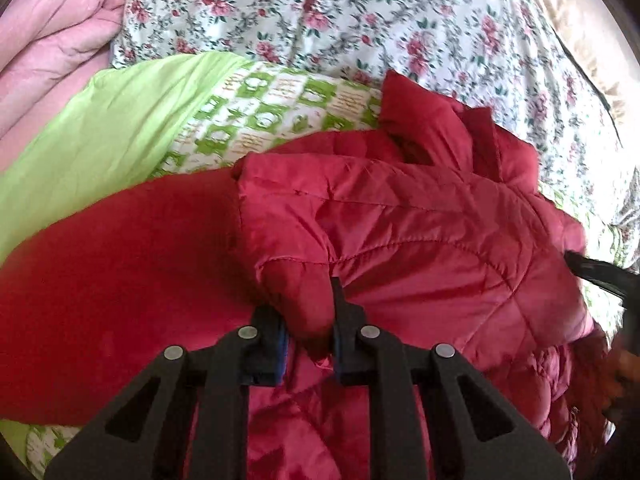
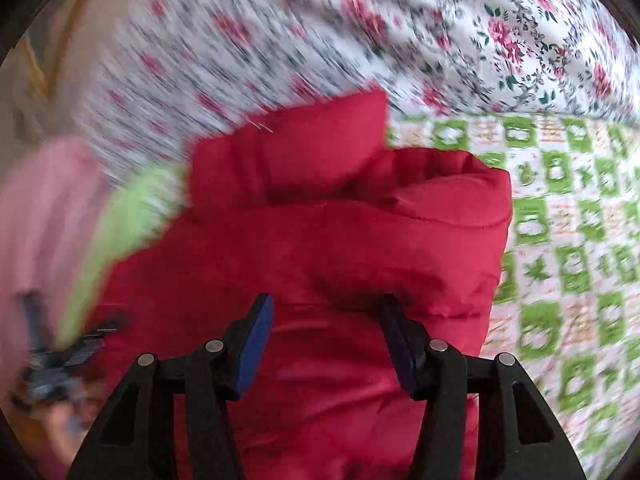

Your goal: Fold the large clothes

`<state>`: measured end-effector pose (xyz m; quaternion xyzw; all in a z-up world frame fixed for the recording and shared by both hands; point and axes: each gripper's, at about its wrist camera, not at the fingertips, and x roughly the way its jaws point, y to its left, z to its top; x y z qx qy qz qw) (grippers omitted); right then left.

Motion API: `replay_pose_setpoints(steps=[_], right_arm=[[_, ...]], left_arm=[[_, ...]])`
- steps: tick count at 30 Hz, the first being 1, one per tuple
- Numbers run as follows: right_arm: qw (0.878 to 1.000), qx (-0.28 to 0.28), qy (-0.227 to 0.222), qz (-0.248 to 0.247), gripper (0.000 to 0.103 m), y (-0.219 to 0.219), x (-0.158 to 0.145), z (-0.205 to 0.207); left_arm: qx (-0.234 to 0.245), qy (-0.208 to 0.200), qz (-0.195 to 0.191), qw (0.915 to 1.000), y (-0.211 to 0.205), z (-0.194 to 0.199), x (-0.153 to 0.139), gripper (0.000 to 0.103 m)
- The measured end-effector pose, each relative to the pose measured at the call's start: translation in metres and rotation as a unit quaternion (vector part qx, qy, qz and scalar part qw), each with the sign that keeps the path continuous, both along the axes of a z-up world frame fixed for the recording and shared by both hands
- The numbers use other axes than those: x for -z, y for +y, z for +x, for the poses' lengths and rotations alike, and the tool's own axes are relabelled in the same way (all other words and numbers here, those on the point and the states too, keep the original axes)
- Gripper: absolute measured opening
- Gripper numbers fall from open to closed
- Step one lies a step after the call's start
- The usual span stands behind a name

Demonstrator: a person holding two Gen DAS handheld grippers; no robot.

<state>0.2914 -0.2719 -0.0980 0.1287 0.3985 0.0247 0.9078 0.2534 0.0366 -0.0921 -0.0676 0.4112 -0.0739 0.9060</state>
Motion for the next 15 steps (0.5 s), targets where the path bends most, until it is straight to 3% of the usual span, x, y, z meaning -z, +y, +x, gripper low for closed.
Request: replay_pose_setpoints(steps=[2,5,11,15], right_arm=[[0.998,0.022,0.031,-0.052,0.053,0.0,0.019,0.018],[0.992,0.034,0.044,-0.111,0.052,-0.003,0.04,0.029],[0.994,0.041,0.033,-0.1,0.053,-0.015,0.05,0.025],[0.995,0.039,0.032,-0.087,0.053,-0.021,0.049,0.021]], left_arm=[[0.014,0.001,-0.01,0.9999,-0.006,-0.003,0.002,0.016],[0.031,0.0,-0.002,0.9995,-0.017,-0.004,0.003,0.02],[0.03,0.011,-0.003,0.9995,0.0,-0.008,-0.004,0.039],[0.01,0.001,-0.008,0.9999,0.021,-0.02,-0.024,0.04]])
